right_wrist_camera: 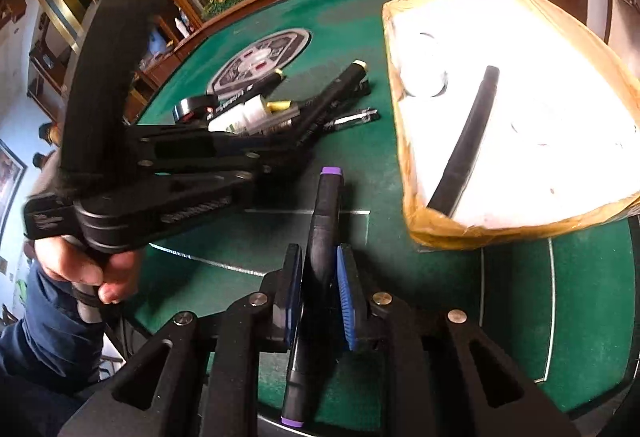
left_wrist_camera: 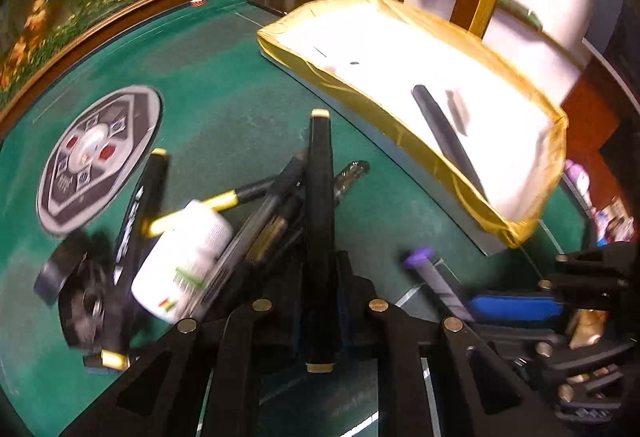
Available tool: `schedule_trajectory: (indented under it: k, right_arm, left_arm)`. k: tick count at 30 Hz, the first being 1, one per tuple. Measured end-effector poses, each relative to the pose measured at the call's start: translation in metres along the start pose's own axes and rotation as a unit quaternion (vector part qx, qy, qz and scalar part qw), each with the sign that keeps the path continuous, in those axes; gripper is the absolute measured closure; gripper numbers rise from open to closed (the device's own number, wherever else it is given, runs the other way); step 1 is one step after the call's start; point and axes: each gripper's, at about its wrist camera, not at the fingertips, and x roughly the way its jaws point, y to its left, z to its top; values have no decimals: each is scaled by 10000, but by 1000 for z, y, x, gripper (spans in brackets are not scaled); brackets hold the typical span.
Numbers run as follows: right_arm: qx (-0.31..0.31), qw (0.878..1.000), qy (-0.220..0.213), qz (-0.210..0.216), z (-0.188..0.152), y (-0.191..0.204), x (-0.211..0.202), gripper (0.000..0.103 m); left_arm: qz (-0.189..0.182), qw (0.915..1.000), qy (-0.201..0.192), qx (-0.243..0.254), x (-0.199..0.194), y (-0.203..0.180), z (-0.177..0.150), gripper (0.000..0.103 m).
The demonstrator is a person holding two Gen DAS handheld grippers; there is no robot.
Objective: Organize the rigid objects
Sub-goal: 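Lower both markers into the tray and open both tools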
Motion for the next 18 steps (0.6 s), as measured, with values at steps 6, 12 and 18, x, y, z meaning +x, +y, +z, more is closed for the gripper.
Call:
schedule_trajectory:
  k: [6, 12, 18]
  right_arm:
    - [-322, 9990, 150, -275, -4, 14, 3, 85]
    - [-766, 9945, 148, -701, -11, 28, 3, 88]
    - [-267, 9992, -114, -274, -4, 19, -7, 89]
  left_arm:
    - [-211, 9991, -284, -250, -32, 9, -26, 89]
    - [-365, 9977, -430, -372, -47, 11, -42, 89]
    - [-453, 9964, -533, -479, -51, 14, -45, 89]
